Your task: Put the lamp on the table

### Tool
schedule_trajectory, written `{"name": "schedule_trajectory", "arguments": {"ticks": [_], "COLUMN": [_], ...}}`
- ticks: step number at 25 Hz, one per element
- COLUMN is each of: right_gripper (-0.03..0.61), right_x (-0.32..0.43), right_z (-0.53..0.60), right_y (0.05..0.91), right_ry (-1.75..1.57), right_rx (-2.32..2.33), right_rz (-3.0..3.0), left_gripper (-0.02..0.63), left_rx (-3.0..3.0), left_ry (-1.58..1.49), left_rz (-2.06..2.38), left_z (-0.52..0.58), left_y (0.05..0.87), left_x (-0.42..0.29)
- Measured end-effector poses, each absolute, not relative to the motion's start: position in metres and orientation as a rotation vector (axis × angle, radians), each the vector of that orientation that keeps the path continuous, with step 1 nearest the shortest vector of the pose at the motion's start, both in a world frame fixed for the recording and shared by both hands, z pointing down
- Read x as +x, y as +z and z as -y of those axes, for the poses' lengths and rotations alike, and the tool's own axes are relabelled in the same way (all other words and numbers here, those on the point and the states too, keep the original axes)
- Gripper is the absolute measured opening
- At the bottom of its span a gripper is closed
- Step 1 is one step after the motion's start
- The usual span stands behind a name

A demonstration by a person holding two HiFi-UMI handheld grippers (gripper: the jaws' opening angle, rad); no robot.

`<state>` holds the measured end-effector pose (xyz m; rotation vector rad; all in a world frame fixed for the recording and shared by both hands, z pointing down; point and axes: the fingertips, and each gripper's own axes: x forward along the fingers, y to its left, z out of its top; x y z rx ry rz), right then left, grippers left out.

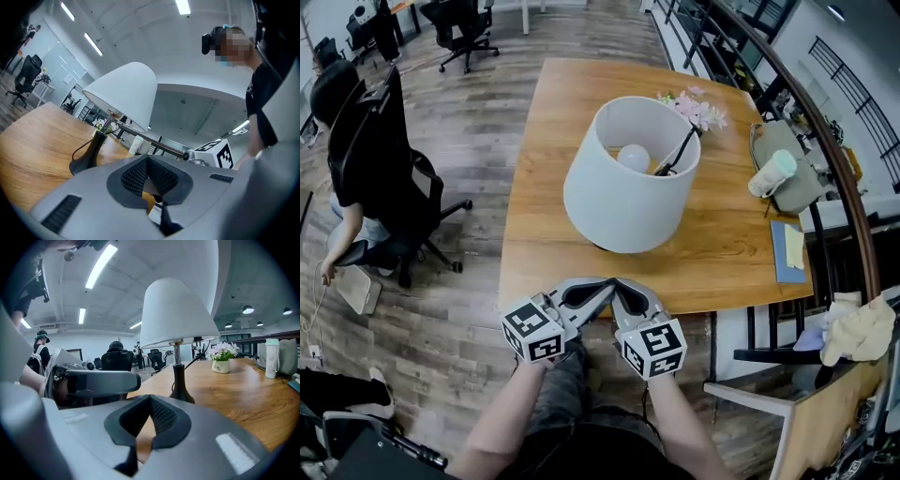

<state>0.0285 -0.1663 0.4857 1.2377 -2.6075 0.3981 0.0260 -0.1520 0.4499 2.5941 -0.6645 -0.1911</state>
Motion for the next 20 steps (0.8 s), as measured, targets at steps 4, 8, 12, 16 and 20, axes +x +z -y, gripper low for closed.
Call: {"name": "schedule_trajectory", "arguments": {"ticks": [4,8,12,16,20], "right_gripper": [0.008,0.008,0.008,0.008,0.008], "right_x": [0.034,0.035,0.036,0.039,0.043], "right_z": [0.153,0.143,0.134,0.129,0.125], "right_y": [0.479,0.472,0.462,0.452,0.442], "right_ry": [0.385,0.361,0.332,0.295,0.264], "right_rx": [1.238,1.240,1.259,1.276,1.297], "right_rz": [2.614,2.630,2.646,2.658,2.662], "left_gripper": [-0.003,-0.003,-0.003,-0.003,-0.003], "left_rx": [2.606,2.623,2.622,2.637,2.649], "left_ry": [-0.192,-0.178,-0.158,-0.168,-0.177], "left_rz": [0.677,0.713,0.775,0.827,0.891], "left_z": [0.139,0.129,0.124,0.121,0.121], "left_y": [0.443,0.438,0.436,0.428,0.419], "left_x": [0.029,0.031,0.028,0.024,0.015]}}
